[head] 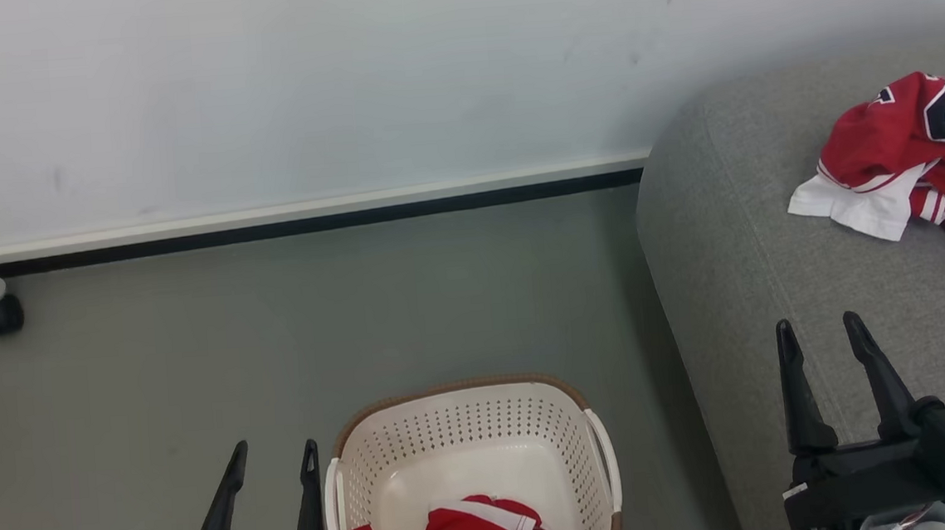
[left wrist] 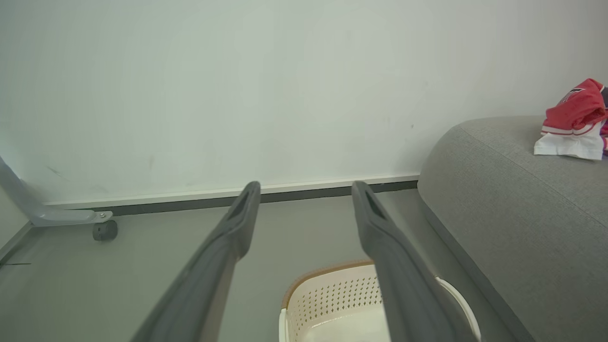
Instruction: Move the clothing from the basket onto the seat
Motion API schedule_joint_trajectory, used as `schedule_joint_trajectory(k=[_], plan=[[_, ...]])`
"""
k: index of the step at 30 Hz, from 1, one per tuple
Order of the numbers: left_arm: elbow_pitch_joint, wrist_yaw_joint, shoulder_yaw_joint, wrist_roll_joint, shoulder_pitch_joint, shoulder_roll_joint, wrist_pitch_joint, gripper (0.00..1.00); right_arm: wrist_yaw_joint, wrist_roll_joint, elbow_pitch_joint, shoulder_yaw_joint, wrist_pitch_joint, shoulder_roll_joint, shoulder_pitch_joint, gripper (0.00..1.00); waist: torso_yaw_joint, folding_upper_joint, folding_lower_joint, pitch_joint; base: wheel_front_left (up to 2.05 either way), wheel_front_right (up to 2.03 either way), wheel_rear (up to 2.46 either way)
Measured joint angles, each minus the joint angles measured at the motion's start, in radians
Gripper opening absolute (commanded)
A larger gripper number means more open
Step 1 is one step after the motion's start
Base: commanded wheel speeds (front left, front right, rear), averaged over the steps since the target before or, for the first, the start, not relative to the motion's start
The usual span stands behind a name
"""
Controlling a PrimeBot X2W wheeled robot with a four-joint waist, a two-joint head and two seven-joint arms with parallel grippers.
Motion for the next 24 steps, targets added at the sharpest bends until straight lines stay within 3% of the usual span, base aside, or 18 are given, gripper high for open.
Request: schedule_joint_trajectory(k=[8,24], plan=[[0.080,-0.036,-0.079,0.041,-0.108,-0.021,0.025,1.00,-0.005,-0.030,-0.045,-0.020,0.000,-0.020,-0.042,1.00,-0.015,0.0000,0.0000,0.094,0.00,0.00,0.00],[0.385,-0.130,-0.253,0.150,-0.393,-0.073,0.165,1.00,-0.006,-0.086,-0.186,-0.052,-0.007,-0.060,-0.216,1.00,-0.086,0.0001,0.0002,0.340,0.00,0.00,0.00]])
